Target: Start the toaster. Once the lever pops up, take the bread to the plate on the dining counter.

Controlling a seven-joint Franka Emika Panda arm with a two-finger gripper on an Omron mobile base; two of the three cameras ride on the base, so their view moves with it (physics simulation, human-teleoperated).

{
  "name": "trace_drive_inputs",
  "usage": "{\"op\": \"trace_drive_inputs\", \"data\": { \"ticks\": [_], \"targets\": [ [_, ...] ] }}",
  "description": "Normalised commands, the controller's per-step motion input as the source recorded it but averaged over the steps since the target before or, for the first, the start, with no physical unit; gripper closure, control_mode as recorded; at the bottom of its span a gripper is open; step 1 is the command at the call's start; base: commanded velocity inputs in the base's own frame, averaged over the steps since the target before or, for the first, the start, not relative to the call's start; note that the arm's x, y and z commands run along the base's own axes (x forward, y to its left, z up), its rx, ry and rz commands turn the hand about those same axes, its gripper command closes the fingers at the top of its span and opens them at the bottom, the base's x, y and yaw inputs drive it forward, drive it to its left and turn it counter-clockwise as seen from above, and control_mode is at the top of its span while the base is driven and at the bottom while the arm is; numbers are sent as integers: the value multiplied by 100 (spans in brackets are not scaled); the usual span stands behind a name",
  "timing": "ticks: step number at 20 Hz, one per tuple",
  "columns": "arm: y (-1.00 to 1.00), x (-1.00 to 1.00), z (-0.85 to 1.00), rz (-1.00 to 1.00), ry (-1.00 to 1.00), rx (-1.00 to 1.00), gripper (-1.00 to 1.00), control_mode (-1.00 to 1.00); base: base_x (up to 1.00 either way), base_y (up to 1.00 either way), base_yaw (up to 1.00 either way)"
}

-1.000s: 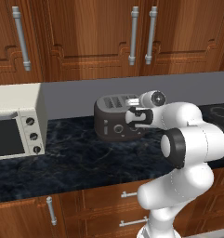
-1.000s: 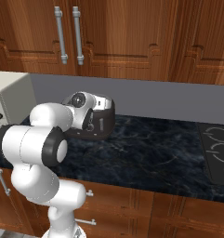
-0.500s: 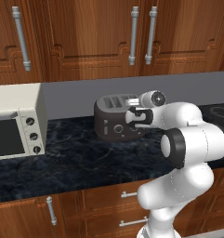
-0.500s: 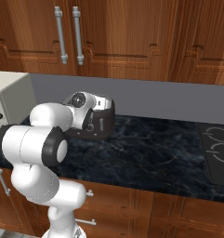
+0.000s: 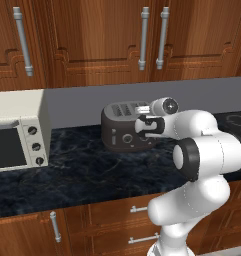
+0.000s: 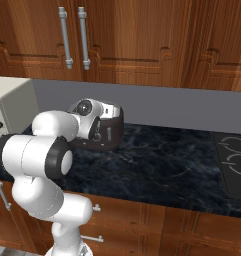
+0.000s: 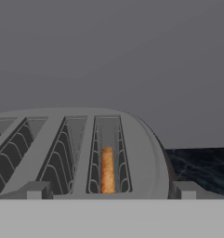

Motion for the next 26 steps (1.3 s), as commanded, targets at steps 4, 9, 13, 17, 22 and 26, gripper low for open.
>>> {"op": "trace_drive_inputs", "data": {
  "ticks": [4, 9, 13, 17, 22, 26],
  "targets": [
    [0, 0, 0, 0, 0, 0, -100, -100, 0, 0, 0],
    [0, 0, 0, 0, 0, 0, -100, -100, 0, 0, 0],
    [0, 0, 0, 0, 0, 0, -100, -100, 0, 0, 0],
    [0, 0, 0, 0, 0, 0, -100, -100, 0, 0, 0],
    [0, 0, 0, 0, 0, 0, -100, -100, 0, 0, 0],
    [0, 0, 0, 0, 0, 0, -100, -100, 0, 0, 0]
  ]
}}
